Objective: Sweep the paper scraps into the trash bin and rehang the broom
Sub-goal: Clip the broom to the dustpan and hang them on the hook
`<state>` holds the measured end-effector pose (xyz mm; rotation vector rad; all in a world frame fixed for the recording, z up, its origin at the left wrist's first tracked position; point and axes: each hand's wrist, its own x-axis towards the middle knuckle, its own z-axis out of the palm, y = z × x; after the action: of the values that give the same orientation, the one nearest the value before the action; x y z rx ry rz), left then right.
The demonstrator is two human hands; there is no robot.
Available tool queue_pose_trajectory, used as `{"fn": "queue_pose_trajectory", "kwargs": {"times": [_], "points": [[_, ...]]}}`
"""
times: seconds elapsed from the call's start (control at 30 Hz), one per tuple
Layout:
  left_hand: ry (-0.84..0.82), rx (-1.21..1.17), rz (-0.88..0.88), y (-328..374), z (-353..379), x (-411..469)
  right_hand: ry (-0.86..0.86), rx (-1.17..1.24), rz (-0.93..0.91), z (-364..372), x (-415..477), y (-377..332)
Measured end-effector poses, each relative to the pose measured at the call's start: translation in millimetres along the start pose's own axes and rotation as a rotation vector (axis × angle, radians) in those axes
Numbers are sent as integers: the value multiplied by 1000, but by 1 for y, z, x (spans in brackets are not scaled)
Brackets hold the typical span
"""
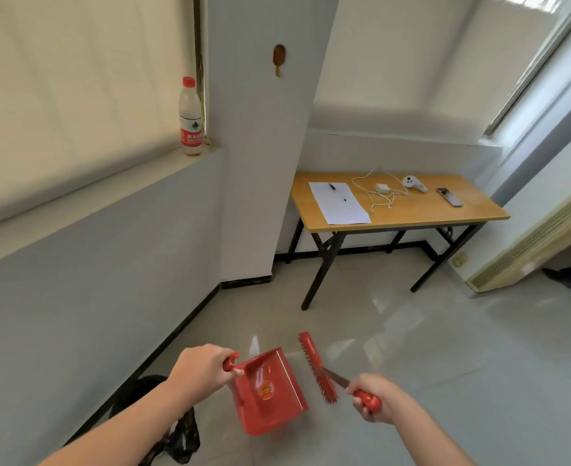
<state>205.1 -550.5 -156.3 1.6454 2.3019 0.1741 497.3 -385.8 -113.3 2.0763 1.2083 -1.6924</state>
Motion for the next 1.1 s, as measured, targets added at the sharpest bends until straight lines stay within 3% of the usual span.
{"fn": "queue_pose_trajectory", "kwargs": {"times": [0.17, 0.3, 0.5, 0.63, 0.8, 0.93, 1.1], "points": [[-2, 72, 143, 2, 4, 72, -90, -31, -6, -7, 15, -76], [2, 202, 228, 14, 3, 128, -136, -239, -45, -10, 31, -139], [-89, 128, 80, 33, -5, 207, -238, -415, -54, -13, 81, -236], [-159, 95, 11, 45, -5, 255, -385, -401, 37, -20, 106, -301], [-170, 99, -16, 65, -5, 319, -555, -488, 8, -23, 105, -359], [-139, 54, -56, 72, -2, 349, -576, -672, -109, -30, 96, -394], [-54, -103, -23, 70, -19, 362, -607, -725, -118, -40, 93, -424]]}}
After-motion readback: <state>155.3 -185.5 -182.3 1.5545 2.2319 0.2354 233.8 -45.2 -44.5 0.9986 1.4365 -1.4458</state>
